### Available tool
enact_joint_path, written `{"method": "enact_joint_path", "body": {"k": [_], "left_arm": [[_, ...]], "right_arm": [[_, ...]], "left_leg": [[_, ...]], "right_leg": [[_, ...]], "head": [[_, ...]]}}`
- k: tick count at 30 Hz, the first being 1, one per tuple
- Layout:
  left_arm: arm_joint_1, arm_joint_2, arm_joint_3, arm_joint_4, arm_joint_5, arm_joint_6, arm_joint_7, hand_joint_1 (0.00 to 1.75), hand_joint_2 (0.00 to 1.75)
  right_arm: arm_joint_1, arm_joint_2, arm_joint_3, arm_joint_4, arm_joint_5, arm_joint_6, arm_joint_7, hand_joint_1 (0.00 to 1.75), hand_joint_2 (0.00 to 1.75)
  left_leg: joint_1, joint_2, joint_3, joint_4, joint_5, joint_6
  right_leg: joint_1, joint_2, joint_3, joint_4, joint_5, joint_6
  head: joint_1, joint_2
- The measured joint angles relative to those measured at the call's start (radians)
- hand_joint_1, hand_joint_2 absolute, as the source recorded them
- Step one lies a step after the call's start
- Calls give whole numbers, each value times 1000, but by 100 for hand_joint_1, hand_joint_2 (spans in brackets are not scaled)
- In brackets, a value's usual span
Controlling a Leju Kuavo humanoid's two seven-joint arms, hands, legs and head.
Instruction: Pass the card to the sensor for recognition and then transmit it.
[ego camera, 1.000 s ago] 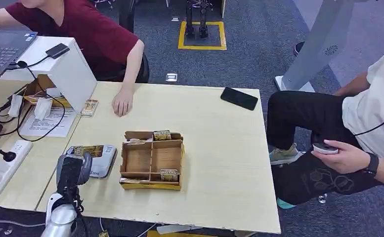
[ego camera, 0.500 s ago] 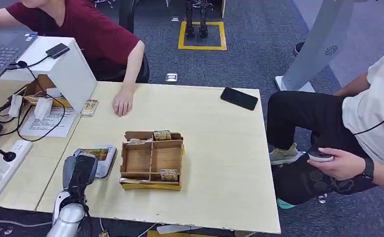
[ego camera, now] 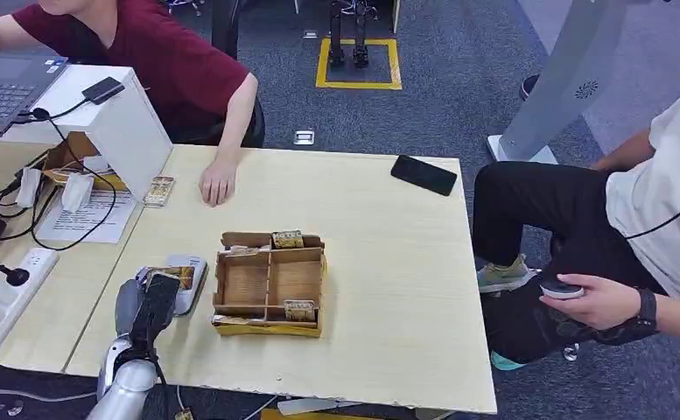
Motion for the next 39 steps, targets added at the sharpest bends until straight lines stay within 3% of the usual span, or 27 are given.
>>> {"method": "enact_joint_path", "body": {"k": [15, 20, 26, 35, 39], "left_arm": [[-36, 1, 4, 77, -16, 13, 9, 175, 175], [-51, 7, 8, 128, -99, 72, 42, 175, 175], [-66, 15, 8, 169, -125, 87, 51, 175, 175], [-102, 35, 17, 271, -312, 159, 161, 175, 175], [-117, 40, 29, 305, -338, 158, 168, 175, 175]], "right_arm": [[0, 0, 0, 0, 6, 2, 0, 0, 175], [0, 0, 0, 0, 9, 3, 0, 0, 175], [-1, 0, 0, 0, 12, 3, 0, 0, 175], [-1, 0, 0, 0, 23, 4, -1, 0, 175], [-2, 0, 0, -1, 26, 4, 0, 0, 175]], "left_leg": [[0, 0, 5, 0, 0, 0], [0, 0, 5, 0, 1, -1], [0, -1, 6, 0, 1, 0], [0, -1, 11, -1, 1, 0], [0, -1, 15, -1, 0, -1]], "right_leg": [[0, -1, 5, 0, 0, 0], [0, 0, 6, 0, 0, 0], [0, -1, 7, 0, 0, 0], [0, -2, 12, 0, 0, 0], [0, -3, 16, 0, -1, 0]], "head": [[0, 0], [0, 0], [0, 0], [0, 0], [0, 0]]}}
